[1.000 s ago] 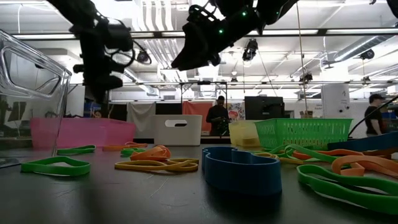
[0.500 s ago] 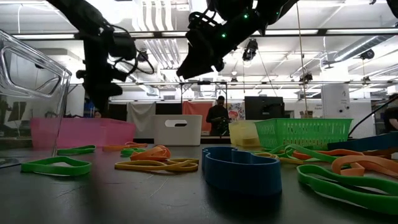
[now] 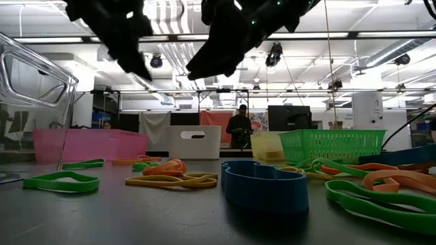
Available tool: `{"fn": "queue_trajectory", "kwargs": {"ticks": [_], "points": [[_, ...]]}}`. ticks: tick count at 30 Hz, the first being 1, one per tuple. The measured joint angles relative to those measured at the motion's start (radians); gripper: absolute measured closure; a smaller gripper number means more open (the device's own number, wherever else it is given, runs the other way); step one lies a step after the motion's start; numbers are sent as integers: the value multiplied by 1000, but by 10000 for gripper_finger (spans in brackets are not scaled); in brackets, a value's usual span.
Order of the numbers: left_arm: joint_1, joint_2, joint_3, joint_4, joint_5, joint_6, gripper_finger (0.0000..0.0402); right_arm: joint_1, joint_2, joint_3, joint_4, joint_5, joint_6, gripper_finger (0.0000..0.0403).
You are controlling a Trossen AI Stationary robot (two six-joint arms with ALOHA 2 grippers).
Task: Sort rubber bands into baskets
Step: Put the orange rubber band into the green bin
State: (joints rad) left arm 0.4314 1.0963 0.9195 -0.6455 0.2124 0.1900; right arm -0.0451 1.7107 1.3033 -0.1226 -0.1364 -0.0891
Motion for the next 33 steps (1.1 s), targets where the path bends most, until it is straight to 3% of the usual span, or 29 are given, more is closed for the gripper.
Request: {"fn": "queue_trajectory", "kwargs": {"ticks": [4,9,18,26,33], "points": [[-105,-40,0,115,-20,21,284,68,9,0,-46,1,27,193],[-207,-68,0,182,-137,27,284,138,10,-4,-71,7,125,193],[-399,-82,0,242,-309,7,284,246,72,-10,-40,170,273,193],[-552,-88,-4,248,-573,-25,284,263,218,9,12,175,352,193],[-595,-97,-4,249,-590,-31,284,258,323,71,10,135,381,193]]}}
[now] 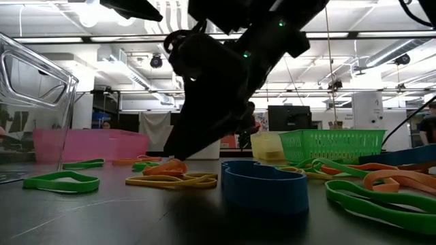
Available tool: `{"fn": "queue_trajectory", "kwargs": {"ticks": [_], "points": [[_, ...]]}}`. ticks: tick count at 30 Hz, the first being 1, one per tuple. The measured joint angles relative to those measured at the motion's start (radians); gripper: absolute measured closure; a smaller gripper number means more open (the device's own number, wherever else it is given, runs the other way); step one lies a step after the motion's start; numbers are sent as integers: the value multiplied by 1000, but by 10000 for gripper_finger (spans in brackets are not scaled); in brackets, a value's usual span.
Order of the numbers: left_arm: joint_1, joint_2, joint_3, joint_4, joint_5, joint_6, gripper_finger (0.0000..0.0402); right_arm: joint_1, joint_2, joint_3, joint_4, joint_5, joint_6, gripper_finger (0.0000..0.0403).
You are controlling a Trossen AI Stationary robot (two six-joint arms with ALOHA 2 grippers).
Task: Sort rubber bands into baskets
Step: Put the orange rubber band into the green bin
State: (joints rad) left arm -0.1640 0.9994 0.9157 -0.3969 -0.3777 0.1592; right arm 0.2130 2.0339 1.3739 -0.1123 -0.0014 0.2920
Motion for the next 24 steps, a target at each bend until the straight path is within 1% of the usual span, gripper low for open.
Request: {"fn": "queue_trajectory", "kwargs": {"ticks": [4,8,13,20,22,24], "points": [[0,0,0,-2,-1,0,284,-14,29,15,-3,-31,14,202],[0,2,0,-17,-1,-9,284,-27,42,21,2,-68,25,226],[0,3,-1,-32,-1,-19,284,-27,44,26,-2,-66,12,280],[0,4,-2,-31,0,-23,284,-27,37,25,-7,-50,-25,383],[0,4,-2,-32,0,-26,284,-26,25,25,-11,-43,-45,388],[0,4,-3,-31,0,-27,284,-26,8,25,-12,-15,-64,390]]}}
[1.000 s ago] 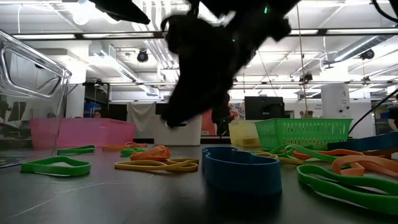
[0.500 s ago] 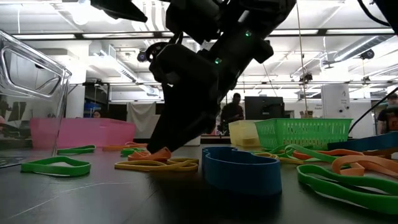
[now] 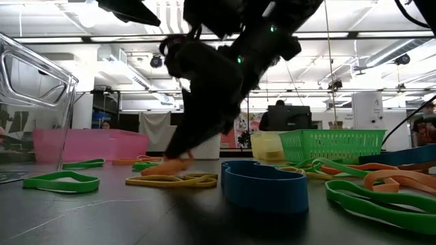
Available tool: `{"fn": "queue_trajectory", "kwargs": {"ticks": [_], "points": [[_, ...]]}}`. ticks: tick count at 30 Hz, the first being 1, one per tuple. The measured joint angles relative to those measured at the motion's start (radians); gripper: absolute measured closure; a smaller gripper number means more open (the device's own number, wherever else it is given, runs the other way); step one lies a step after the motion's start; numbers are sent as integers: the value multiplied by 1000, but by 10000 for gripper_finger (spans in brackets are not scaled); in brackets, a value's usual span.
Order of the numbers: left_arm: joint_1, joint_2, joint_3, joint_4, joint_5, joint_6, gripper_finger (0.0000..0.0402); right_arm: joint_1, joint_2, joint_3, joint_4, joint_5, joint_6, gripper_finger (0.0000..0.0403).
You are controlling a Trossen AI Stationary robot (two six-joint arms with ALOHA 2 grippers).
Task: Sort rubber bands into baskets
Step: Put the orange rubber band into the green bin
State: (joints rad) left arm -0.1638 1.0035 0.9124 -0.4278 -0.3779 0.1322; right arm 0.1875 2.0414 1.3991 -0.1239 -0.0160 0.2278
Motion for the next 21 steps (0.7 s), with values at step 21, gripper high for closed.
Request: {"fn": "queue_trajectory", "kwargs": {"ticks": [21], "points": [[2,1,-10,-7,-107,64,284,-58,-368,-26,-254,295,-262,391]]}}
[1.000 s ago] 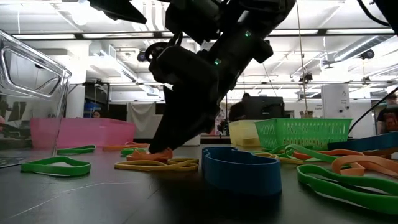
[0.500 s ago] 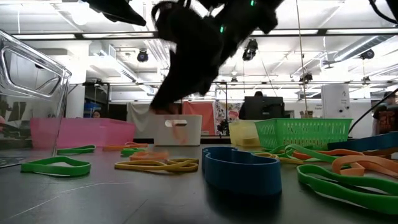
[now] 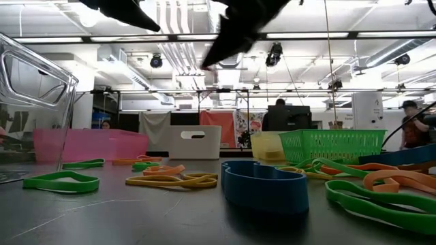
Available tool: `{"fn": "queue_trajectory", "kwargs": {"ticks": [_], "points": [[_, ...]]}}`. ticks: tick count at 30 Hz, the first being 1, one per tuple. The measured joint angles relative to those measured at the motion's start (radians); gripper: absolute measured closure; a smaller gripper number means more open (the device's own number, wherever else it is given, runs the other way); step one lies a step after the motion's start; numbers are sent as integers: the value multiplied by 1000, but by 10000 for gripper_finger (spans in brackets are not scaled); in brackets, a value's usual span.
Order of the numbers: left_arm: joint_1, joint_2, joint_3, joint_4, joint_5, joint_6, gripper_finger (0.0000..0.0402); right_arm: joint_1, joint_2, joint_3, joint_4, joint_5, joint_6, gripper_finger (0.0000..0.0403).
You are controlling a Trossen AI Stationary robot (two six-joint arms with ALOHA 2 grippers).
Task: Sort rubber bands into baskets
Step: Put the orange rubber band into the green bin
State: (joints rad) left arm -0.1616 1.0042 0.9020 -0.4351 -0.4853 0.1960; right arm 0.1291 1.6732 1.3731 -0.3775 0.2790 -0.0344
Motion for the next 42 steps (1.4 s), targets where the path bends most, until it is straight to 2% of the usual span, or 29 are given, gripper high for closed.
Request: {"fn": "queue_trajectory", "kwargs": {"ticks": [2,5,9,12,17,22,27,37,42], "points": [[0,0,0,0,-37,18,284,-5,-31,0,-120,53,44,391],[2,0,0,0,-50,45,284,-7,-83,-1,-344,70,159,391],[16,0,0,0,-50,62,284,-5,-146,-6,-688,65,437,391],[36,0,0,1,-50,70,284,-5,-177,-39,-808,97,583,391],[73,2,0,10,-50,77,284,-7,-211,-114,-812,193,668,390],[98,10,0,13,-50,79,284,-11,-212,-174,-778,220,680,390],[107,27,0,17,-50,87,284,-17,-213,-218,-717,191,705,390],[107,70,0,39,-48,115,284,-53,-228,-249,-705,131,744,389],[107,79,0,38,-48,115,284,-77,-228,-253,-684,108,742,355]]}}
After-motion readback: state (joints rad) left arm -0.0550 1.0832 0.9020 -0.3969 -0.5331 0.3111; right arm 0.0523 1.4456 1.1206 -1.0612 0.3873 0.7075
